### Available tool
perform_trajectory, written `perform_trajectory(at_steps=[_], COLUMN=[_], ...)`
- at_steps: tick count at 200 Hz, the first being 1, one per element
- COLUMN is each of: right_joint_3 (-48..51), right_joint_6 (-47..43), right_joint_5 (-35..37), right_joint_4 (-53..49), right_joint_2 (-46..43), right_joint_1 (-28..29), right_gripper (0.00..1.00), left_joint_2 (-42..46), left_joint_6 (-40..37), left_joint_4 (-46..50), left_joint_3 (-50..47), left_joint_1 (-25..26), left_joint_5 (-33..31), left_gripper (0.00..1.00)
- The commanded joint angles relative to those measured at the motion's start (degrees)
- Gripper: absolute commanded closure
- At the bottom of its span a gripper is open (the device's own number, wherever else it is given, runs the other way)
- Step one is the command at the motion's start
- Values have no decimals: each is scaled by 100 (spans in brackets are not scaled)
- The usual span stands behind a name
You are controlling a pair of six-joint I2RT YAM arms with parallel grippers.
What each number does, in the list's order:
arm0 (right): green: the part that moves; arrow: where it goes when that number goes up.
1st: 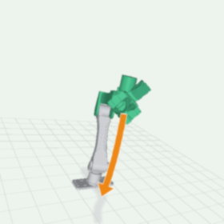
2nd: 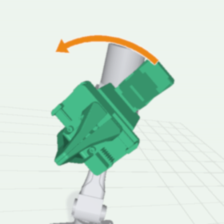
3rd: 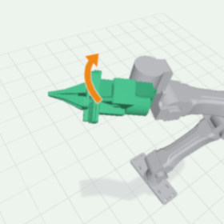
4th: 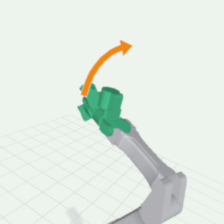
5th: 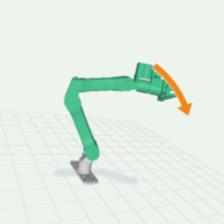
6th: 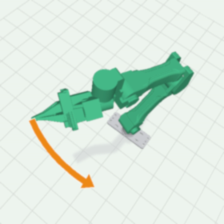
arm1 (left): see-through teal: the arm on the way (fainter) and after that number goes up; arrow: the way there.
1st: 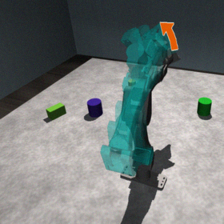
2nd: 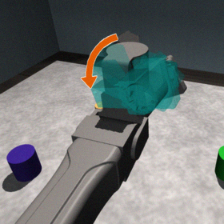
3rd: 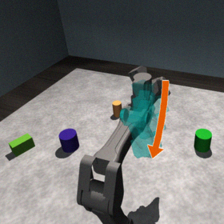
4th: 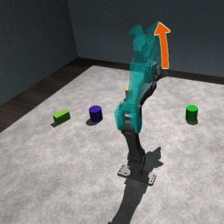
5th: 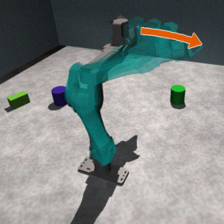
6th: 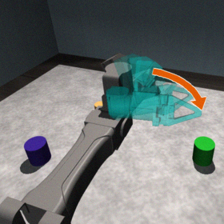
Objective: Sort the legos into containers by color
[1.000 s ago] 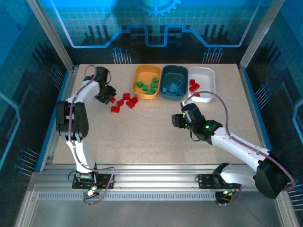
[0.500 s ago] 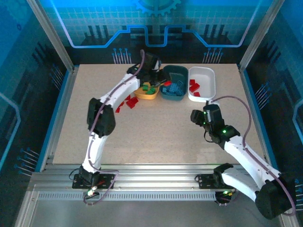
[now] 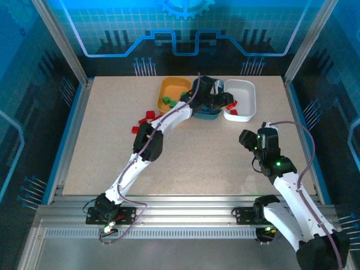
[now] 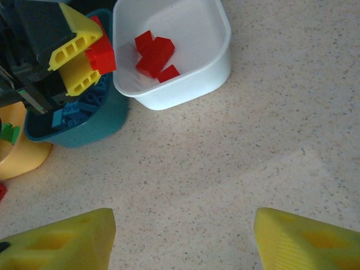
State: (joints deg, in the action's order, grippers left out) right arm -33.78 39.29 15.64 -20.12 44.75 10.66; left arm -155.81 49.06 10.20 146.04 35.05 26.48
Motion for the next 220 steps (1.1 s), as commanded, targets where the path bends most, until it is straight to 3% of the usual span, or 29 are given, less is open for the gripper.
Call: perform_trajectory(at_steps=[1, 32, 55, 66, 84, 123, 138, 174, 220], right_joint_3=[135, 162, 153, 128, 125, 208, 277, 306, 203], right_joint_6=[92, 91, 79, 56, 19, -35, -78, -243, -380], right_joint_5=[-200, -330, -433, -455, -441, -547, -748, -535, -201], right_joint_4=[-98, -41, -29, -65, -106, 30, 206, 403, 588], right_joint_2=[-115, -81, -70, -89, -208, -301, -312, -179, 305], right_joint_1=[-182, -304, -367, -388, -397, -398, -359, 144, 795], right_gripper=[33, 32, 32, 32, 31, 31, 32, 32, 32], left_joint_2=[-209, -337, -487, -545, -489, 410, 1473, 4331, 5991], left_joint_6=[323, 220, 217, 227, 299, -4, -596, -1016, -1038], left_joint_4=[-620, -495, -390, -355, -496, -431, 2, -255, 1251], left_joint_3=[296, 504, 760, 880, 910, 600, -335, -4504, -7106], left_joint_1=[-11, 13, 25, 22, 23, -31, -122, -688, -2021], left_joint_5=[30, -234, -321, -354, -242, 238, 70, -1275, -2309], left_gripper=[61, 57, 36, 21, 12, 12, 12, 11, 10])
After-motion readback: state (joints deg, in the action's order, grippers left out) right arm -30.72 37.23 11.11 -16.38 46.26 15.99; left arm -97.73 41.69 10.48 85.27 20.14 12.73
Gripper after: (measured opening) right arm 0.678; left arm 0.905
